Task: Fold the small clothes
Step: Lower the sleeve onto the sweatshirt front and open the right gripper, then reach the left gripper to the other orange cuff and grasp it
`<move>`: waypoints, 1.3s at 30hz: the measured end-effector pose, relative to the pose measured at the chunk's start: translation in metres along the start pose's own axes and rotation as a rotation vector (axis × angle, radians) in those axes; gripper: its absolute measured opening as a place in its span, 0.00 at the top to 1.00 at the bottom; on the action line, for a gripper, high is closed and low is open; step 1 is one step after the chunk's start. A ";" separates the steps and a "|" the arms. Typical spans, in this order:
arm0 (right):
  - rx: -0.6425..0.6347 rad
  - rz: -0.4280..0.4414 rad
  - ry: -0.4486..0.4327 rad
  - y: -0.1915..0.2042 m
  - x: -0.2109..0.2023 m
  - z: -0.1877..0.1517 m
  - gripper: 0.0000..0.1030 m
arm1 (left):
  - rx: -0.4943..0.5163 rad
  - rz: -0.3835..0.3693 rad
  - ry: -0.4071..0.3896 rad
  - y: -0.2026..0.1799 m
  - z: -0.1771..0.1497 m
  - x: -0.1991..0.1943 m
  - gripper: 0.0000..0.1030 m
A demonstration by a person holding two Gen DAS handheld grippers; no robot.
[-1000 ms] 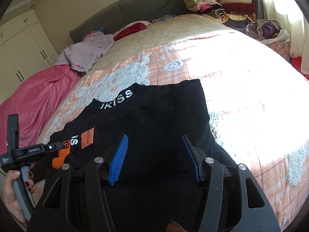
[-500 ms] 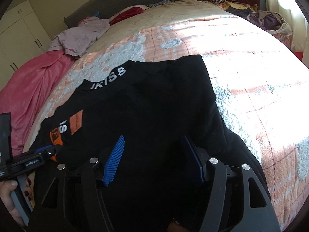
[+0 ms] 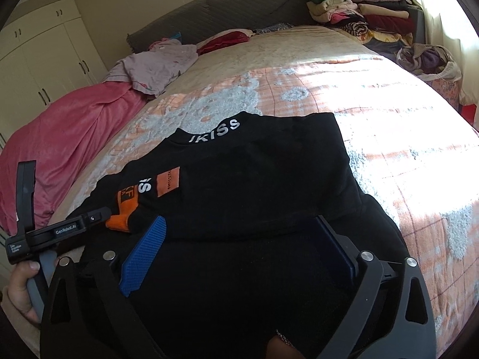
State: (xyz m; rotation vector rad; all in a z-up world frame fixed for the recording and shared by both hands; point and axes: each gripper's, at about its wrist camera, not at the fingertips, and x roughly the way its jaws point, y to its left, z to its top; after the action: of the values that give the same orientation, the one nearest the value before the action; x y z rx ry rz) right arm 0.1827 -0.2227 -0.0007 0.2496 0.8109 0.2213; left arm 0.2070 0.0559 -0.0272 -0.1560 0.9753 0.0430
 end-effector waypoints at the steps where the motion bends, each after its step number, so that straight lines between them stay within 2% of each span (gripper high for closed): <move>1: -0.005 0.004 -0.006 0.003 -0.001 0.000 0.06 | -0.003 0.010 -0.009 0.002 -0.001 -0.002 0.25; 3: -0.013 0.008 -0.014 0.010 -0.003 0.000 0.05 | -0.017 0.022 -0.029 0.010 -0.002 -0.007 0.25; 7: -0.030 0.049 -0.027 0.023 -0.008 0.000 0.04 | -0.062 0.032 -0.075 0.023 -0.003 -0.017 0.18; 12: -0.081 0.083 -0.054 0.043 -0.017 0.002 0.04 | -0.119 0.054 -0.133 0.041 -0.004 -0.030 0.15; 20: -0.152 0.110 -0.042 0.078 -0.014 0.006 0.04 | -0.208 0.095 -0.192 0.068 -0.006 -0.044 0.15; 22: -0.167 0.115 -0.040 0.087 -0.012 0.007 0.04 | -0.229 0.108 -0.206 0.074 -0.007 -0.048 0.10; 39: -0.335 0.212 -0.002 0.178 0.016 0.011 0.04 | -0.400 0.284 -0.285 0.129 -0.016 -0.068 0.10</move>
State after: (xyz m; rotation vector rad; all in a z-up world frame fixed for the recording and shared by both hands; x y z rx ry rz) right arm 0.1838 -0.0513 0.0492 0.0193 0.7318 0.5499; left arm 0.1417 0.1833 0.0057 -0.3670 0.6882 0.5101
